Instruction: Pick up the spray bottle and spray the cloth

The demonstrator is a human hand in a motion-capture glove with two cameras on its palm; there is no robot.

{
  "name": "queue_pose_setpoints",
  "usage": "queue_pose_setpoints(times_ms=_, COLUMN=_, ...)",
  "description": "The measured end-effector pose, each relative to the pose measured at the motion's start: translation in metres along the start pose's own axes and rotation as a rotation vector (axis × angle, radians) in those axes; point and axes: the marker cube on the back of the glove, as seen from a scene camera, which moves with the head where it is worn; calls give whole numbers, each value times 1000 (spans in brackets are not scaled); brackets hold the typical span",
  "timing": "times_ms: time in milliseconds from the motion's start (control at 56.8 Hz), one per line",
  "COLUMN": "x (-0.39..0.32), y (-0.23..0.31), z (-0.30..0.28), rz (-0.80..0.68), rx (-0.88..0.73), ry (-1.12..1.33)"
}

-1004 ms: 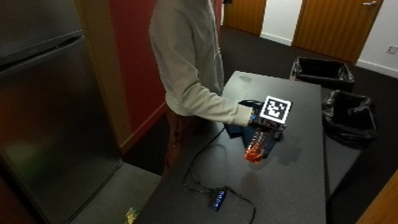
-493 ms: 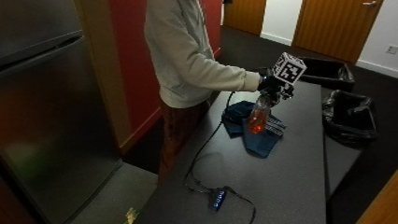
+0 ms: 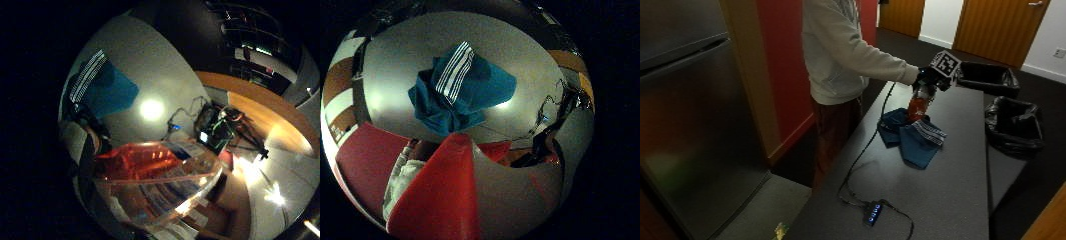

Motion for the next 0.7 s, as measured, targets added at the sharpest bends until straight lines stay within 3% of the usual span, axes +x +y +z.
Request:
queue_pose_setpoints(times_ms=70, x=-14, y=3, z=7, rz=-63, rx=-14, ry=91)
queue_pose_setpoints(times_ms=158, x=-45, y=-5, z=4, rz=91, rx=-38, ry=-88)
queue_pose_setpoints(times_ms=229, x=-36, y=3, z=16, rz=-44, rx=-50, ry=64)
queue_pose_setpoints(times_ms=299, x=-57, y=-4, z=10, rz=56, rx=-41, ry=-98)
queue_pose_setpoints(times_ms=352, x=-42, y=4, z=21, rz=-89, rx=-38, ry=79)
queue_pose_setpoints(times_ms=405, x=-29, y=8, z=26, rz=-135, rx=-39, ry=133)
queue_pose_setpoints(times_ms=493, x=-21, y=11, z=23, rz=-127, rx=-26, ry=109)
queue_pose_setpoints(times_ms=563, x=-20, y=10, z=14, rz=-19, rx=-14, ry=-9)
queue_pose_setpoints(times_ms=704, x=9, y=29, z=-5, rz=-209, rx=114, ry=-60)
